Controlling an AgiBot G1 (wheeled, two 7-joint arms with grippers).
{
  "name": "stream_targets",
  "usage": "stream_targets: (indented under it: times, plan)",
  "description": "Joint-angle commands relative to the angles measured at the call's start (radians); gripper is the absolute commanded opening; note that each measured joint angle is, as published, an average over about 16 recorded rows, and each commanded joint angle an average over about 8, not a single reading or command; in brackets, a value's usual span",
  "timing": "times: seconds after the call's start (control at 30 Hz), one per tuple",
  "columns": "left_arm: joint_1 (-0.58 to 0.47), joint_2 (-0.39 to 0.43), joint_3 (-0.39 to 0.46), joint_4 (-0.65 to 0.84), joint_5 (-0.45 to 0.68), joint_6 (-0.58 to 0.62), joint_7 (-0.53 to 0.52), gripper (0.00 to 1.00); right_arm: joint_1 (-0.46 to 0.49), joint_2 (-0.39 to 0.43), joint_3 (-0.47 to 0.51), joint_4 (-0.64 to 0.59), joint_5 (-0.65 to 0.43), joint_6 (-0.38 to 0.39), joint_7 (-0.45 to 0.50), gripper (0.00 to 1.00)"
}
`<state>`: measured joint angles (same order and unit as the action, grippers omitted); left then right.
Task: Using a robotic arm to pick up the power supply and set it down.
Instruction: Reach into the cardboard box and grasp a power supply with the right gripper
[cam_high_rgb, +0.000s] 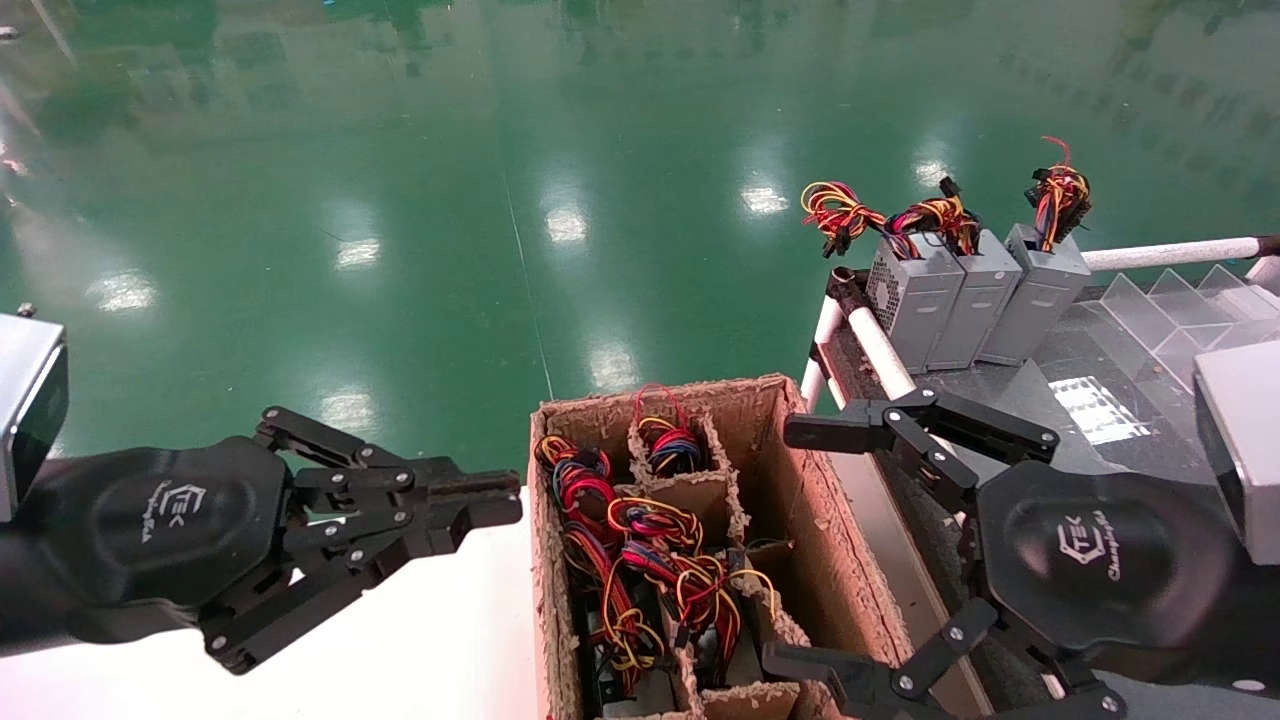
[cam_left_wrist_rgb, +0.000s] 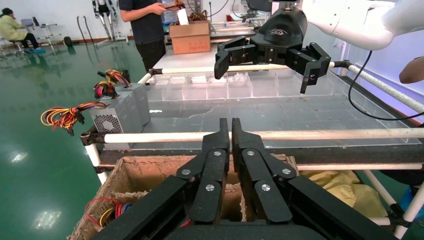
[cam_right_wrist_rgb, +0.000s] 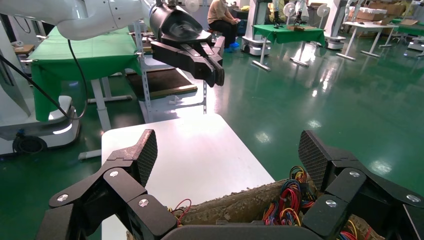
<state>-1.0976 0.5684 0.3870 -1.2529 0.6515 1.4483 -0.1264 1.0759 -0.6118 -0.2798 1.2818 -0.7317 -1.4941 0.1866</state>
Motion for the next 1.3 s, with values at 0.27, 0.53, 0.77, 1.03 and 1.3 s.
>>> stream_targets:
  times: [0.27, 0.53, 0.77, 1.03, 1.3]
  plan:
    - [0.0, 0.0, 0.0, 0.0, 0.0, 0.0, 0.0, 0.42, 0.0, 0.0, 0.0, 0.0, 0.0, 0.0, 0.0, 1.0]
    - [0.0, 0.0, 0.0, 0.0, 0.0, 0.0, 0.0, 1.0, 0.0, 0.0, 0.0, 0.0, 0.0, 0.0, 0.0, 1.0]
    - [0.0, 0.0, 0.0, 0.0, 0.0, 0.0, 0.0, 1.0, 0.0, 0.0, 0.0, 0.0, 0.0, 0.0, 0.0, 1.0]
    - [0.0, 0.0, 0.0, 0.0, 0.0, 0.0, 0.0, 1.0, -0.001, 0.001, 0.0, -0.001, -0.002, 0.002, 0.0, 1.0]
    - [0.0, 0.0, 0.0, 0.0, 0.0, 0.0, 0.0, 1.0, -0.007, 0.01, -0.013, -0.001, -0.043, 0.031, 0.013, 1.0]
